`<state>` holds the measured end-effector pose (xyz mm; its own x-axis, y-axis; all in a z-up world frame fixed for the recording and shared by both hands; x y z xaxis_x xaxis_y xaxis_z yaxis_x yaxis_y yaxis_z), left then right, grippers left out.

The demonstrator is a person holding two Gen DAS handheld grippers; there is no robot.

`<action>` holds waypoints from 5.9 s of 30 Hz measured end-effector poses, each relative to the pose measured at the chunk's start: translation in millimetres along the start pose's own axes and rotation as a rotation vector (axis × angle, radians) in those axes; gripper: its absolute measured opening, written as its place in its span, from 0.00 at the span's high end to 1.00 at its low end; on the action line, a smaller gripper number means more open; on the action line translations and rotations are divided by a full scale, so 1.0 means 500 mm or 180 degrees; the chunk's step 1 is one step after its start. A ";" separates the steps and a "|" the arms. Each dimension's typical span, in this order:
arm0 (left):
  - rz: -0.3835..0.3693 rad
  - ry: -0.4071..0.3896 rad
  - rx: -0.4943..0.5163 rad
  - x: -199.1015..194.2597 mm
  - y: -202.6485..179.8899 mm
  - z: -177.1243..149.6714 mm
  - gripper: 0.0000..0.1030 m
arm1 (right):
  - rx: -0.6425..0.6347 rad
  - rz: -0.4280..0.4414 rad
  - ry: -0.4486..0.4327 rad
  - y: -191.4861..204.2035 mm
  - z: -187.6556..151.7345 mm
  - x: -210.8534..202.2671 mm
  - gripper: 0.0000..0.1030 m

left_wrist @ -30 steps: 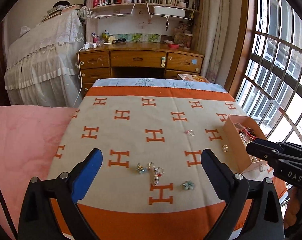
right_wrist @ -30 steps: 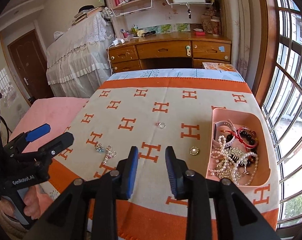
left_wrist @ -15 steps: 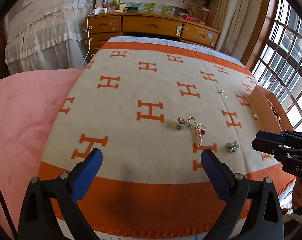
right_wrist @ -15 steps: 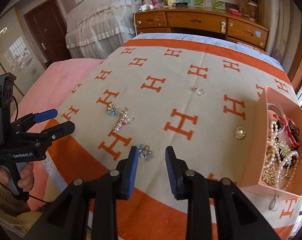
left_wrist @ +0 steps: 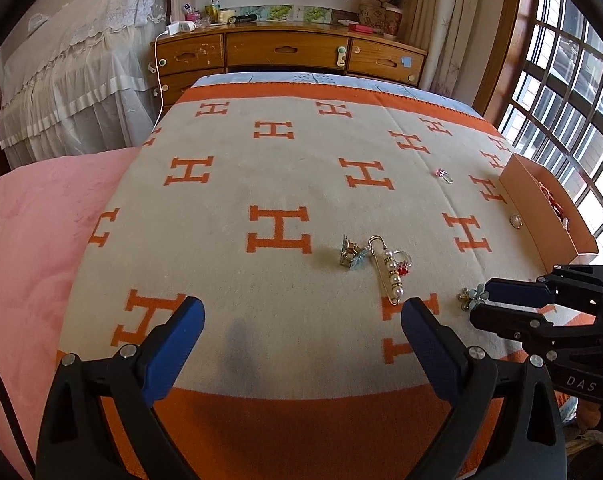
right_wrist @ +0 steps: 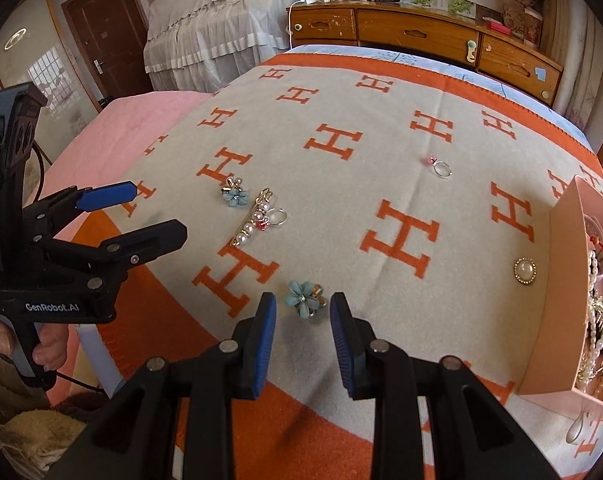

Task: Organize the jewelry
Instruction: 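Grasp the blue flower earring with the right tool while the left tool grasps the gold charm, then lower both held pieces into the pink box and open both tools, then move the left tool to the pearl safety pin while the right tool reaches the gold button earring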

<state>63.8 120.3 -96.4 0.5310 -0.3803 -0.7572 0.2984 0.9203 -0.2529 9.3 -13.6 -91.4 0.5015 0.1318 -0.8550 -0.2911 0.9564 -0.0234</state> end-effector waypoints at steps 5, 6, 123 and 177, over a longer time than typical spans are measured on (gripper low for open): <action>-0.0053 0.0015 -0.0020 0.028 0.008 0.016 0.10 | -0.0146 -0.0124 -0.0015 0.020 -0.003 0.010 0.72; -0.0070 0.0018 -0.0021 0.035 0.008 0.020 0.12 | -0.0158 -0.0146 -0.0031 0.021 -0.003 0.011 0.73; -0.1124 -0.0159 0.0860 0.136 -0.544 0.172 0.24 | 0.1694 -0.1067 -0.0451 -0.438 -0.123 -0.120 0.79; -0.0084 0.0234 -0.0120 0.078 -0.081 0.014 0.79 | 0.1211 -0.0698 -0.0332 -0.191 -0.024 -0.009 0.80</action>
<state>78.0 67.6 -111.8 0.4631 -0.3980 -0.7919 0.2809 0.9134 -0.2947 25.0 -108.8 -91.6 0.6030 -0.0777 -0.7939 0.1416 0.9899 0.0107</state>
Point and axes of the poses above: each gripper's, at about its wrist camera, not at the fingertips, and x roughly the way its jaws point, y to its left, z to its top, the point moved 4 cm from there along x, roughly the way its jaws point, and after that the axes turned 12 degrees about -z, right-handed, at the moved point
